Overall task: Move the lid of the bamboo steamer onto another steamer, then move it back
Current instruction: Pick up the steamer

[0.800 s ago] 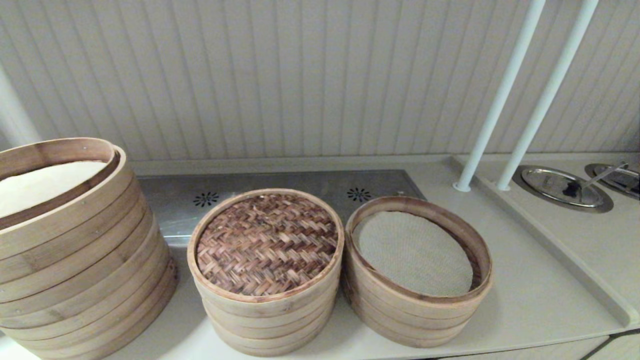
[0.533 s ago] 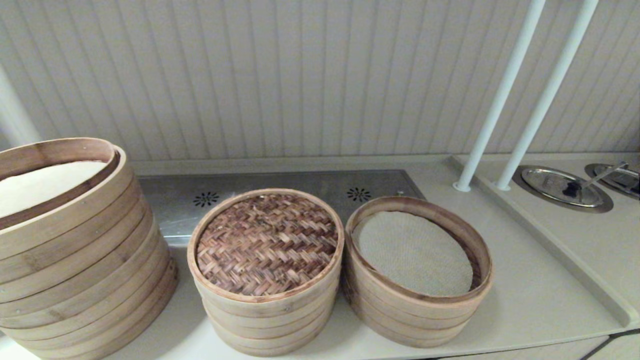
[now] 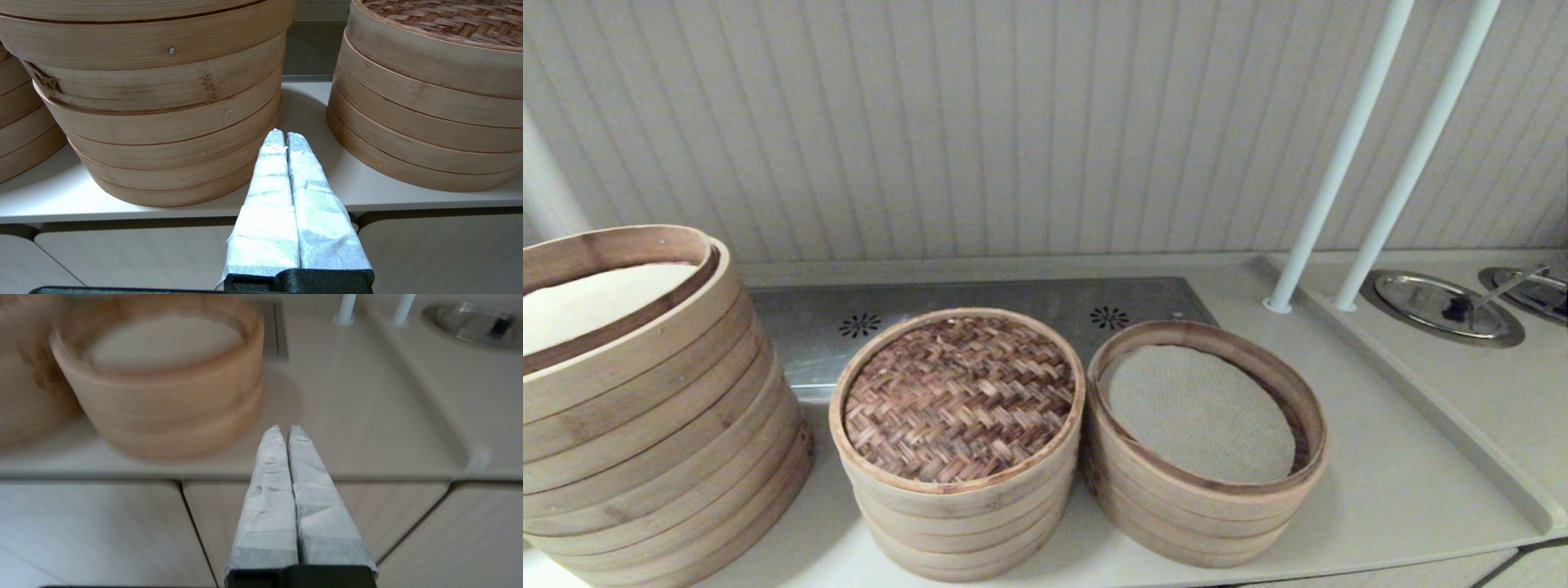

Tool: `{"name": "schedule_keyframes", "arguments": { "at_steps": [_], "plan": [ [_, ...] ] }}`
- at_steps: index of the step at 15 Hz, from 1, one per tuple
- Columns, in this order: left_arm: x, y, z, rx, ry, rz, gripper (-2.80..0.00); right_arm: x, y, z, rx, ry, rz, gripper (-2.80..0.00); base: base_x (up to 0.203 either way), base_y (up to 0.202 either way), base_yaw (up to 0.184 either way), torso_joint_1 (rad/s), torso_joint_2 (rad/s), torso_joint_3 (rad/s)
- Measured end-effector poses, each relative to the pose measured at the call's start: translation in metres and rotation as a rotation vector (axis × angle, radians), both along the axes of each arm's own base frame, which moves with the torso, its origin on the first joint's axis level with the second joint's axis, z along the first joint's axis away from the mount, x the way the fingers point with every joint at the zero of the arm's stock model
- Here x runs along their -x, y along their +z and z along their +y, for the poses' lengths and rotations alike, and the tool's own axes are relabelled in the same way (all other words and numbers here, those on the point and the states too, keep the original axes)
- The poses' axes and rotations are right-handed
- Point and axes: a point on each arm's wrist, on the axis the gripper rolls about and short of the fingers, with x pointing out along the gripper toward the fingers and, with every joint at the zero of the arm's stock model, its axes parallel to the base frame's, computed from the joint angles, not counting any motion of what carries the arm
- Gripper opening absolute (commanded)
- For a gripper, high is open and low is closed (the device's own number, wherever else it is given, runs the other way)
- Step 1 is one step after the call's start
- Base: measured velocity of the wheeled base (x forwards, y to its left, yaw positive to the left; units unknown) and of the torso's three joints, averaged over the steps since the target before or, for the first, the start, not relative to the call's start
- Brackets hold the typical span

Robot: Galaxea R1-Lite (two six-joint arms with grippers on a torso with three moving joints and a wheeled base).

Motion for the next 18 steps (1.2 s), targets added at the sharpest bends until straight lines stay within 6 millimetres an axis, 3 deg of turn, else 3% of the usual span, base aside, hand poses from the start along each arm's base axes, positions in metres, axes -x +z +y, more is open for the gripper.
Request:
{"name": "schedule_keyframes", "arguments": {
  "at_steps": [3,5,9,11,14,18],
  "plan": [
    [0.000,0.000,0.000,0.000,0.000,0.000,-2.80,-0.009,0.046,0.000,-0.001,0.017,-0.010,-2.80,0.000,0.000,0.000,0.000,0.00,0.000],
    [0.000,0.000,0.000,0.000,-0.001,0.000,-2.80,-0.029,0.083,0.001,-0.004,0.042,-0.011,-2.80,0.000,0.000,0.000,0.000,0.00,0.000],
    [0.000,0.000,0.000,0.000,0.000,0.000,-2.80,-0.092,0.166,0.006,-0.053,0.200,-0.020,-2.80,0.000,0.000,0.000,0.000,0.00,0.000],
    [0.000,0.000,0.000,0.000,0.000,0.000,-2.80,-0.128,0.194,0.013,-0.096,0.292,-0.003,-2.80,0.000,0.000,0.000,0.000,0.00,0.000],
    [0.000,0.000,0.000,0.000,0.000,0.000,-2.80,-0.182,0.219,0.035,-0.123,0.419,0.036,-2.80,0.000,0.000,0.000,0.000,0.00,0.000],
    [0.000,0.000,0.000,0.000,0.000,0.000,-2.80,-0.242,0.222,0.090,-0.113,0.555,0.117,-2.80,0.000,0.000,0.000,0.000,0.00,0.000]
  ]
}}
